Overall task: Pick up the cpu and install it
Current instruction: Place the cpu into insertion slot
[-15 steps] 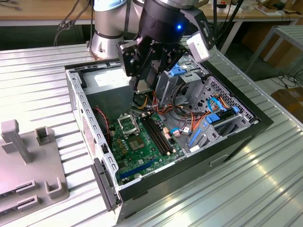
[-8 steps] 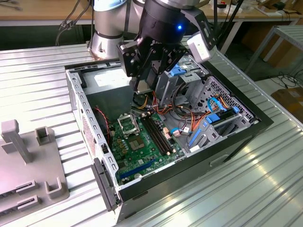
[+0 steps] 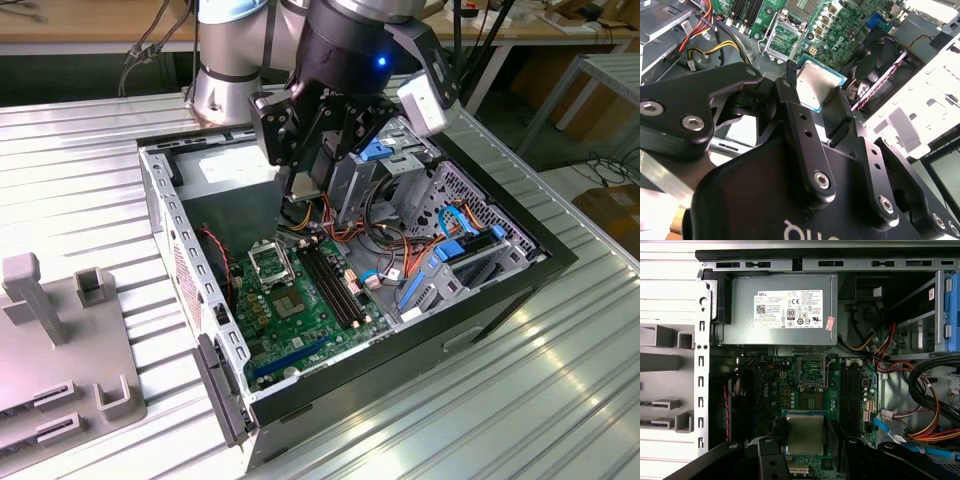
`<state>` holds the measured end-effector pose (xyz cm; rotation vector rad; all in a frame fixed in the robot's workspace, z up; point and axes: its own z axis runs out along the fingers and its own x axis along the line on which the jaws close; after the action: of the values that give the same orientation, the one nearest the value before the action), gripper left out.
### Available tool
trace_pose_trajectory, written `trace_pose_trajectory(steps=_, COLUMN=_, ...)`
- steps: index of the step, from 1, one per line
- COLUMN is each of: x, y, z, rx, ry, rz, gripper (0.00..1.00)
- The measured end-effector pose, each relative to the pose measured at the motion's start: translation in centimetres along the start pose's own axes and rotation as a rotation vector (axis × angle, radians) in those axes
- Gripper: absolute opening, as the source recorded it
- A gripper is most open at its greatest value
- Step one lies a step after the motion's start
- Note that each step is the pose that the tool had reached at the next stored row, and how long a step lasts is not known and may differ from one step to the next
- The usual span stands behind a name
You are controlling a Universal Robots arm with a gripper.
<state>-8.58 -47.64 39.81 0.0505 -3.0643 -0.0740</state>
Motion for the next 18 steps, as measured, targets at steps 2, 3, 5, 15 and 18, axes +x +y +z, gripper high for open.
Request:
trace_pose_trajectory(steps=2, x=-0.01, y=-0.04, z=0.07, rx=0.0002, ry=0.0001, rz=0.000, gripper=0.45)
trace_pose_trajectory(steps=3, x=-0.01, y=-0.04, z=0.12, rx=0.0001, ry=0.0000, rz=0.000, gripper=0.45)
trace_pose_trajectory(steps=5, x=-0.02, y=-0.05, z=0.22, rx=0.0000, ry=-0.0001, rz=0.000, gripper=0.45)
trace_pose_trajectory(steps=15, x=-0.11, y=-0.12, z=1.40, rx=0.0002, ry=0.0000, rz=0.000, gripper=0.45)
trace_pose_trajectory(steps=18, x=-0.13, y=-0.14, z=1.66, rx=0.0001, ry=0.0000, rz=0.000, gripper=0.45)
